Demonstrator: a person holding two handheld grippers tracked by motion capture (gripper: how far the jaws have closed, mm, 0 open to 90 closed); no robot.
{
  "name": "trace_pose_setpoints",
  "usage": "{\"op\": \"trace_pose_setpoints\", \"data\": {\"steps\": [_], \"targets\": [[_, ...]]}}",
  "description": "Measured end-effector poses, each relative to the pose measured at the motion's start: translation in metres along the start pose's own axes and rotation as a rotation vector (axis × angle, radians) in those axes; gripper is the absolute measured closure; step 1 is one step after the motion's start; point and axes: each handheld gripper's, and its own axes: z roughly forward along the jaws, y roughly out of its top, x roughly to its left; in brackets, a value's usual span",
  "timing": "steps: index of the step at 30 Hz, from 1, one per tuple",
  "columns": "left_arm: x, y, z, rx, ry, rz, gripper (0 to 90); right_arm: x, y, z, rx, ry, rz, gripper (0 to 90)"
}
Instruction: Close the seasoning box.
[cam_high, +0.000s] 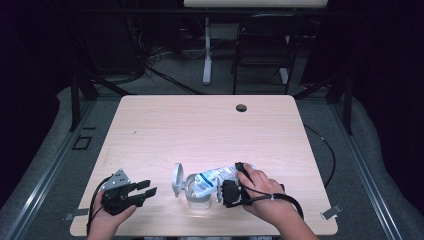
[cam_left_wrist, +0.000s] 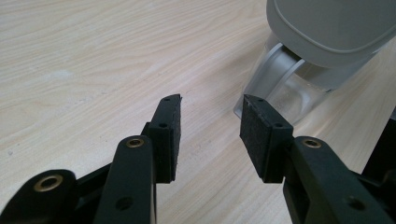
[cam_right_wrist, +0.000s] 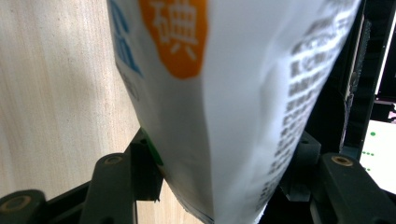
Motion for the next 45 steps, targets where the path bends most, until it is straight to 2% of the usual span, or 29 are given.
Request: {"op": "trace_pose_setpoints", "data": {"steps": [7, 10, 15, 19, 20, 23, 25, 34, 45], "targets": [[0.0007, 0.0002, -0.0005, 0.006, -0.002, 0.001, 58.6, -0.0007, 0.0009, 0.0004, 0.006, -0.011, -0.017, 43.9], [0.0007, 0.0001, -0.0005, 0.007, -0.002, 0.001, 58.7, -0.0011, 0.002, -0.0005, 0.027, -0.019, -0.026, 43.9], [0.0007, -0.0003, -0.0001, 0.002, 0.001, -0.003, 58.7, -0.0009, 0.0028, 0.0008, 0.012, -0.033, -0.04, 44.0], [0.0008, -0.0004, 0.0002, 0.003, 0.002, -0.003, 58.7, -0.0001, 0.0041, 0.0002, 0.02, -0.032, -0.046, 44.1], [0.0009, -0.0004, 0.0001, 0.002, 0.002, -0.004, 58.7, -0.0004, 0.0049, -0.0006, 0.029, -0.039, -0.06, 44.1], [0.0011, -0.0005, 0.0, 0.002, 0.001, -0.003, 58.6, 0.0006, 0.0055, 0.0004, 0.014, -0.041, -0.057, 44.2], [0.0011, -0.0006, 0.0001, 0.002, 0.001, -0.005, 58.6, 0.0005, 0.0068, -0.0006, 0.032, -0.046, -0.073, 44.2], [0.0016, -0.0006, 0.0005, 0.004, 0.002, 0.0, 58.7, 0.0023, 0.0075, 0.0005, 0.036, -0.051, -0.097, 44.6], [0.0007, -0.0005, 0.0, 0.003, 0.002, -0.002, 58.6, 0.0011, 0.0072, -0.0012, 0.056, -0.056, -0.103, 44.9]]}}
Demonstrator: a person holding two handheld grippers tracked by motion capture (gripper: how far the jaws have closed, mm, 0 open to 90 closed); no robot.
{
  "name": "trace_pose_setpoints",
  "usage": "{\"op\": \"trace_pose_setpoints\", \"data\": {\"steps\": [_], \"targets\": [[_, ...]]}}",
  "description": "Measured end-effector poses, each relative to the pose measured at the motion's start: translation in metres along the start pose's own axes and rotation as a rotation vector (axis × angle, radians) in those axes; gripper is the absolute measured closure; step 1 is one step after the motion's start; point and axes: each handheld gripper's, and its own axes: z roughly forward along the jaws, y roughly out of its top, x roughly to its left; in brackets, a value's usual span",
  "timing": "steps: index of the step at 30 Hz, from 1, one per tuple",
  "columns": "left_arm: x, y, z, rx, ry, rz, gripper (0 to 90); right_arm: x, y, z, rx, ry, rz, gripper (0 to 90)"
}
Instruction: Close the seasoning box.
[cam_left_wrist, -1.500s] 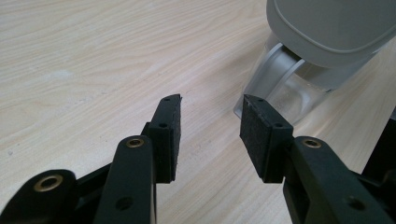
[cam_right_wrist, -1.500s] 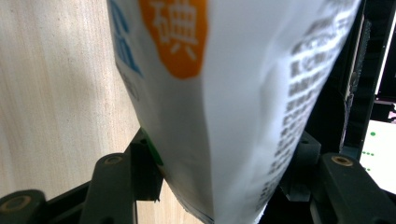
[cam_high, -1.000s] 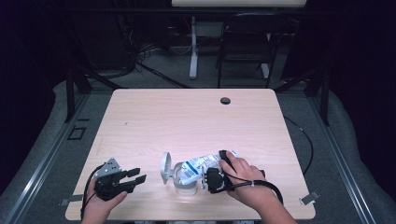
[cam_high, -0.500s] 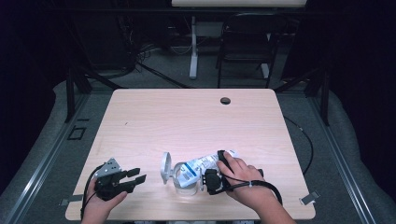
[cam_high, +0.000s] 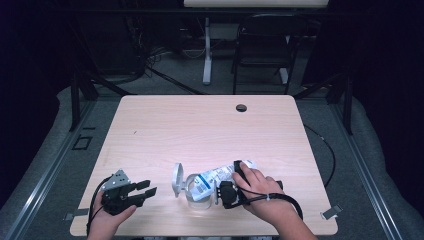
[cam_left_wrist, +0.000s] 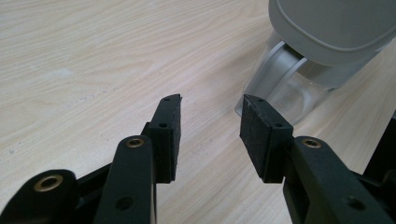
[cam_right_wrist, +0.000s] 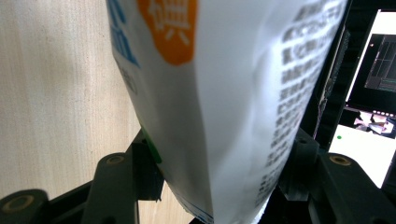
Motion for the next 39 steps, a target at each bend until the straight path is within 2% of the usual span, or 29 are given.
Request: {"op": "trace_pose_setpoints", "data": {"steps": [22, 28, 31, 39], "targets": [[0.0011, -0.0004, 0.0005, 0.003, 0.001, 0.002, 58.7, -0.0013, -0.0002, -0.0016, 0.006, -0.015, -0.025, 45.2], [0.0011, -0.0008, 0.0006, 0.002, 0.002, -0.002, 58.6, -0.001, -0.0013, 0.0, -0.01, -0.018, -0.022, 45.3], [0.0012, -0.0009, 0.0008, 0.002, 0.002, -0.002, 58.6, -0.002, -0.0008, -0.0011, 0.002, -0.027, -0.036, 45.3], [0.0018, -0.0013, 0.0009, 0.005, 0.003, -0.002, 58.6, -0.0027, -0.0021, -0.0014, -0.004, -0.02, -0.029, 45.6]]}}
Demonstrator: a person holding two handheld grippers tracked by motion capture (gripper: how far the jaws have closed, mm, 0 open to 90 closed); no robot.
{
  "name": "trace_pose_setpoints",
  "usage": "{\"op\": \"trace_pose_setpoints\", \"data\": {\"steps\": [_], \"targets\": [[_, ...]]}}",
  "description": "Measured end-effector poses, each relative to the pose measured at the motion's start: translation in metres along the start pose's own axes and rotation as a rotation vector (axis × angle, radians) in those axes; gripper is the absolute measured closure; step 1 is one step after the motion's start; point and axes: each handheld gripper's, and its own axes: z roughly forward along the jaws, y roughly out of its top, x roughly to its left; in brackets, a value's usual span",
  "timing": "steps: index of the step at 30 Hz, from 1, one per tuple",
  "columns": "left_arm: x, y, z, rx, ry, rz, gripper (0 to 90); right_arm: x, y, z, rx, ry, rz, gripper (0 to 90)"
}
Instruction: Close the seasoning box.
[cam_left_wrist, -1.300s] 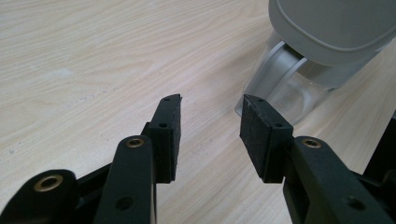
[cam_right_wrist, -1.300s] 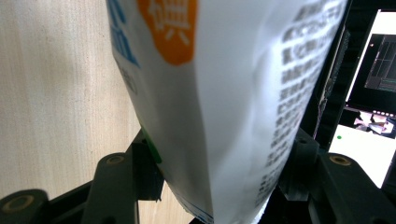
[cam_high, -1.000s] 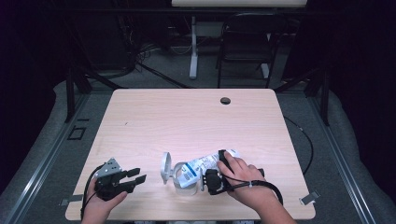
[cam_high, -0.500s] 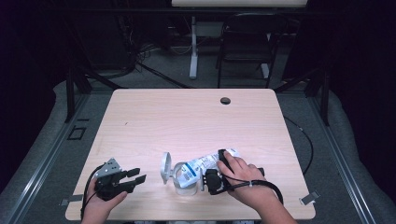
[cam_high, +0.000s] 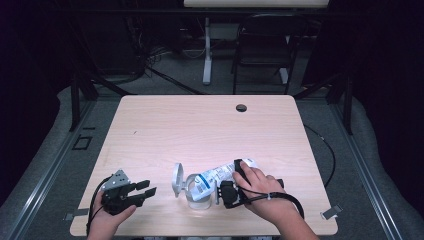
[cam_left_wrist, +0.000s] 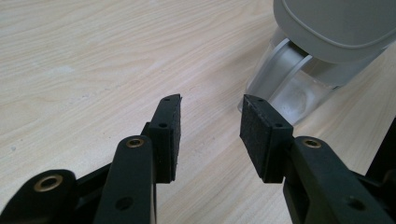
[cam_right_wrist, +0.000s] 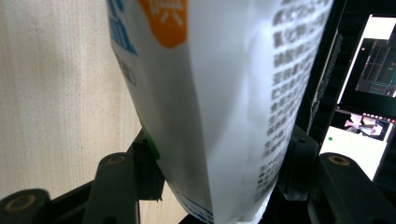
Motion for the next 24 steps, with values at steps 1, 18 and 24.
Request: {"op": "trace_pose_setpoints", "data": {"steps": [1, 18, 24], "targets": [[0.0001, 0.0, -0.0003, 0.005, 0.003, 0.0, 58.5, 0.0001, 0.0, 0.0, 0.001, -0.001, -0.002, 45.6], [0.001, -0.0007, 0.0006, 0.006, -0.001, -0.005, 58.6, -0.0019, -0.0001, -0.0015, 0.001, -0.018, -0.023, 46.3], [0.0011, -0.0013, 0.0011, 0.001, 0.001, -0.01, 58.6, -0.0009, 0.0001, -0.0014, -0.004, -0.017, -0.027, 46.7]]}}
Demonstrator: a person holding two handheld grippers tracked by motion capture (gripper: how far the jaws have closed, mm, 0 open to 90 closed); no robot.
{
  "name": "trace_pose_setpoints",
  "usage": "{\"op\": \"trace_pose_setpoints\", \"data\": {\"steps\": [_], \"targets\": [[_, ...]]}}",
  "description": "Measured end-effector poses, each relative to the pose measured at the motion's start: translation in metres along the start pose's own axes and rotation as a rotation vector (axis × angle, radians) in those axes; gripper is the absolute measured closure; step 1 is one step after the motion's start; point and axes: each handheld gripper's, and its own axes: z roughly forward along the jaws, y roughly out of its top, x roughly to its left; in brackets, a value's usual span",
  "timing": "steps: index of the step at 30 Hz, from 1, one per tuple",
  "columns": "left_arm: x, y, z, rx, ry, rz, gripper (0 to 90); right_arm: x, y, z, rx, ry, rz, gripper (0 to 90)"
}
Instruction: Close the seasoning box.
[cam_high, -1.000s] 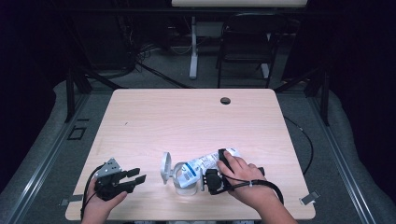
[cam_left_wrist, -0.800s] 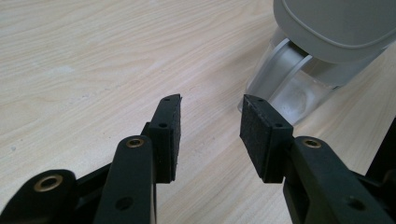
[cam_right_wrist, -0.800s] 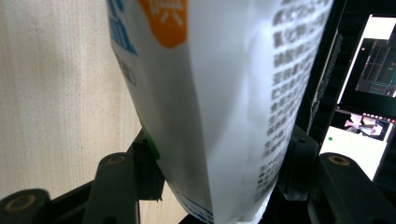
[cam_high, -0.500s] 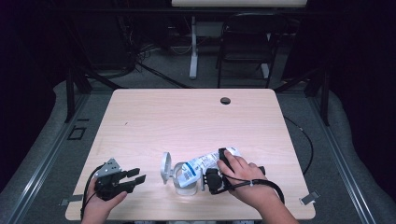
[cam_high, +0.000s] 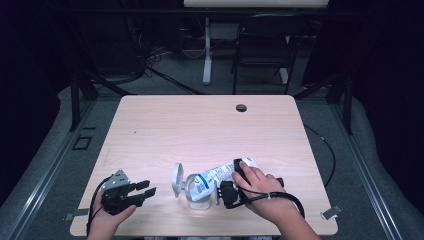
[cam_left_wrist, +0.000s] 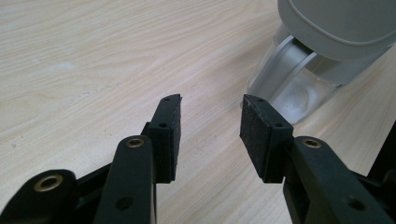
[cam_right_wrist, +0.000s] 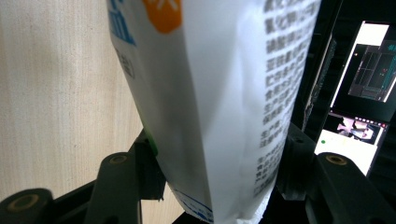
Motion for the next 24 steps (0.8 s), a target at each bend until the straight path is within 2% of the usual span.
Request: {"op": "trace_pose_setpoints", "data": {"steps": [5, 24], "targets": [[0.0005, 0.0001, -0.0003, 0.0, 0.001, 0.005, 58.6, 0.0006, 0.0009, -0.0002, 0.007, -0.006, -0.019, 47.1], [0.0004, 0.0, -0.0001, 0.001, 0.002, 0.005, 58.6, 0.0013, 0.001, 0.0008, -0.007, -0.01, -0.022, 47.2]]}}
